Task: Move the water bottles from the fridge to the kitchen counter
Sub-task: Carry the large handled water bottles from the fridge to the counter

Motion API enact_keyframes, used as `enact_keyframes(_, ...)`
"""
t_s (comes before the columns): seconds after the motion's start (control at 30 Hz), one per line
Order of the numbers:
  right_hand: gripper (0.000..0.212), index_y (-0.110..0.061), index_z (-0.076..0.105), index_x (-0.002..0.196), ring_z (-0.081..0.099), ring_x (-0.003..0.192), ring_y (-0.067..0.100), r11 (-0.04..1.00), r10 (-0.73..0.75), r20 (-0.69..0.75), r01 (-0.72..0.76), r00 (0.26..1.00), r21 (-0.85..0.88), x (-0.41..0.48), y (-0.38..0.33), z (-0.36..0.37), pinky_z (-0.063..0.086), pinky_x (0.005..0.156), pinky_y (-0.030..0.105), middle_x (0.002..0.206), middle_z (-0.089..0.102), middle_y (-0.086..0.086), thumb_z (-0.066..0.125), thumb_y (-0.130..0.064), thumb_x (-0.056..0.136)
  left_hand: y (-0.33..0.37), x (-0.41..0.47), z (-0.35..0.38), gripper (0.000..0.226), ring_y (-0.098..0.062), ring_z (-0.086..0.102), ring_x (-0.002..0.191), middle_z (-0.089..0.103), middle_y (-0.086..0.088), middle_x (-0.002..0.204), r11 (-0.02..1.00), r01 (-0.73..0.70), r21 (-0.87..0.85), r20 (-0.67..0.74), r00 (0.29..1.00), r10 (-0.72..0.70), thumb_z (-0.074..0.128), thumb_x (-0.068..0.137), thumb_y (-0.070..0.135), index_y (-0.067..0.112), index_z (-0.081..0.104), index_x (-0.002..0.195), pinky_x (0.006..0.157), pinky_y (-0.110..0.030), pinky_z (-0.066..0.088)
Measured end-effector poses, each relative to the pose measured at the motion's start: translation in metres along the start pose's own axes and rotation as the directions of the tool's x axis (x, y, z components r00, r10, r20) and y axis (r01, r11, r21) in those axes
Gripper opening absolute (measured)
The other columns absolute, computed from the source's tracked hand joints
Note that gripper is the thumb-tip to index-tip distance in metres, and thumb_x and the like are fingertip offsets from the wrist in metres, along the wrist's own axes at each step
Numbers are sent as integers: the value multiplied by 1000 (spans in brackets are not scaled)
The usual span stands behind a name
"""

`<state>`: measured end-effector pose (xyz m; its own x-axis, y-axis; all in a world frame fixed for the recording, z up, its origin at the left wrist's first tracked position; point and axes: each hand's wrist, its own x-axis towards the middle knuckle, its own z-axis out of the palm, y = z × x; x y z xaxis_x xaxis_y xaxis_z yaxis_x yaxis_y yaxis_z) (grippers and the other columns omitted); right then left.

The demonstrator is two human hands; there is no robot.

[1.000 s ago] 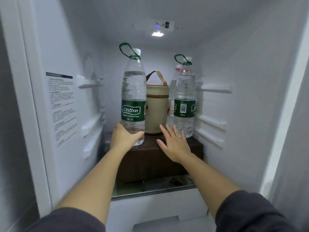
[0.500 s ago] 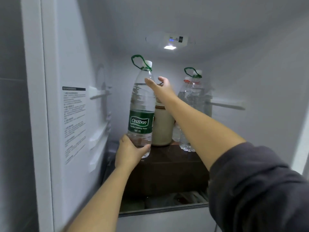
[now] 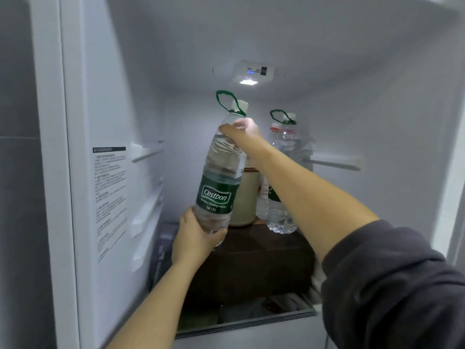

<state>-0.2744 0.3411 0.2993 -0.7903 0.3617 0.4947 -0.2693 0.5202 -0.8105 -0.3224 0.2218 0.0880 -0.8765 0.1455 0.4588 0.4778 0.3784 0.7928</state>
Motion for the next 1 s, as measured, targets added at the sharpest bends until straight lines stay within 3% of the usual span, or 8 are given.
enact_keyframes(0.17, 21, -20, 61, 103, 64, 105, 19, 992, 48, 104, -60, 993, 115, -25, 1, -43, 48, 99, 44, 110, 65, 1, 71, -26, 85, 4, -8, -4, 99, -24, 54, 118, 47, 2, 136, 997, -78, -4, 35, 996, 78, 84, 56, 55, 34, 33, 138, 91, -45, 51)
enact_keyframes(0.33, 15, -9, 67, 95, 69, 96, 19, 906, 169, -116, -108, 979, 409, -44, 4, -52, 56, 94, 41, 97, 73, 5, 71, -21, 88, 13, -6, -6, 111, -30, 47, 128, 43, -4, 144, 999, -47, 22, 106, 993, 44, 89, 56, 46, 36, 23, 145, 97, -54, 49)
enact_keyframes(0.43, 21, -6, 69, 104, 70, 90, 18, 915, 159, -229, -56, 960, 398, -63, 5, -55, 58, 85, 37, 97, 75, 6, 70, -17, 87, 19, -11, -5, 105, -32, 46, 127, 40, -7, 144, 1000, -30, -1, 101, 994, 30, 89, 59, 39, 30, 29, 144, 99, -51, 47)
enact_keyframes(0.5, 14, -7, 69, 98, 72, 91, 19, 918, 111, -292, 15, 950, 396, -79, 3, -61, 59, 82, 36, 96, 76, 7, 69, -12, 85, 23, -21, -7, 103, -32, 46, 127, 40, -7, 144, 999, -53, -4, 90, 995, 53, 89, 60, 37, 30, 29, 143, 100, -51, 47)
enact_keyframes(0.63, 12, 1, 67, 96, 68, 81, 20, 876, 15, -352, 158, 936, 457, -120, -9, -76, 56, 70, 32, 99, 75, 17, 65, -5, 86, 30, -58, -14, 101, -28, 48, 125, 42, -2, 142, 990, -141, 23, 65, 988, 140, 85, 58, 51, 36, 29, 141, 102, -54, 44)
enact_keyframes(0.7, 2, -4, 67, 85, 66, 75, 18, 866, -20, -366, 198, 931, 458, -142, -13, -83, 54, 69, 34, 91, 75, 16, 64, -4, 85, 31, -81, -17, 100, -26, 50, 123, 44, 2, 140, 985, -169, 22, 52, 984, 168, 83, 57, 54, 39, 30, 139, 101, -53, 45)
enact_keyframes(0.9, 5, -3, 66, 81, 64, 66, 15, 902, 36, -355, 123, 934, 415, -202, 4, -83, 53, 62, 27, 72, 70, 6, 63, -4, 85, 13, -148, -11, 96, -18, 53, 116, 45, 10, 134, 987, -159, 37, 155, 976, 152, 81, 55, 57, 41, 33, 136, 98, -51, 45)
enact_keyframes(1.0, 9, -7, 68, 76, 65, 69, 17, 923, 105, -333, 33, 937, 384, -222, 29, -77, 54, 73, 33, 68, 70, 5, 65, -6, 84, -8, -177, -5, 97, -21, 54, 114, 45, 8, 131, 989, -143, 41, 210, 969, 131, 84, 54, 51, 39, 34, 135, 96, -49, 46)
